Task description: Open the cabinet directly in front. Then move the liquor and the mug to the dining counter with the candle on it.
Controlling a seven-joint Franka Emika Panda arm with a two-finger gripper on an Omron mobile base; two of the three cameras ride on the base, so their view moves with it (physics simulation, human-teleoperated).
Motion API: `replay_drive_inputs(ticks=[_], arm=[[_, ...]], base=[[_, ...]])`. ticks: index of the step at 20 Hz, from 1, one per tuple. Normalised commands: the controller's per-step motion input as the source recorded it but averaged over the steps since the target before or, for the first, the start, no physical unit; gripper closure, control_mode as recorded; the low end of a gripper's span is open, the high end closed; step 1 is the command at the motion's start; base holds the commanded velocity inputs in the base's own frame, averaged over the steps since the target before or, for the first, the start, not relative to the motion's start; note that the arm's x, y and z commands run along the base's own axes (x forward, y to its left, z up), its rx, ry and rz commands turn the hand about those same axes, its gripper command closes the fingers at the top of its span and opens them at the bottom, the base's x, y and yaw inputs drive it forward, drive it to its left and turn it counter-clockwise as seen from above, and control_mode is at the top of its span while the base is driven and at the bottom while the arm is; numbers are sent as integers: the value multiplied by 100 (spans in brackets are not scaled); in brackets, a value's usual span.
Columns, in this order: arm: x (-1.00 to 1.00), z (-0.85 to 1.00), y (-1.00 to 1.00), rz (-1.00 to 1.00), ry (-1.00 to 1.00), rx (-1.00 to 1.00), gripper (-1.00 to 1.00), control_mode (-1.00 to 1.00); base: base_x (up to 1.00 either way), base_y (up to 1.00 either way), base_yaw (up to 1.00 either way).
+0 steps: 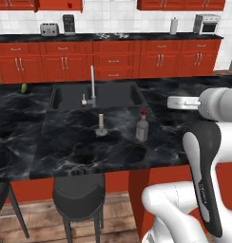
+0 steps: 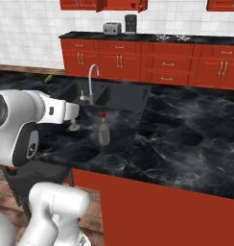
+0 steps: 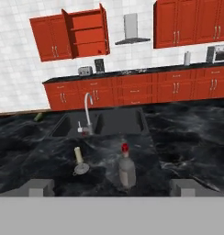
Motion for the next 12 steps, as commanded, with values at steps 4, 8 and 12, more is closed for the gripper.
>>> replay_drive_inputs(ticks=[4, 8, 12], arm=[[0, 0, 0, 0, 0, 0, -100, 100], [0, 0, 0, 0, 0, 0, -100, 100], [0, 0, 0, 0, 0, 0, -100, 100]], base=[[-92, 63, 1], [-24, 100, 0], [4, 100, 0]])
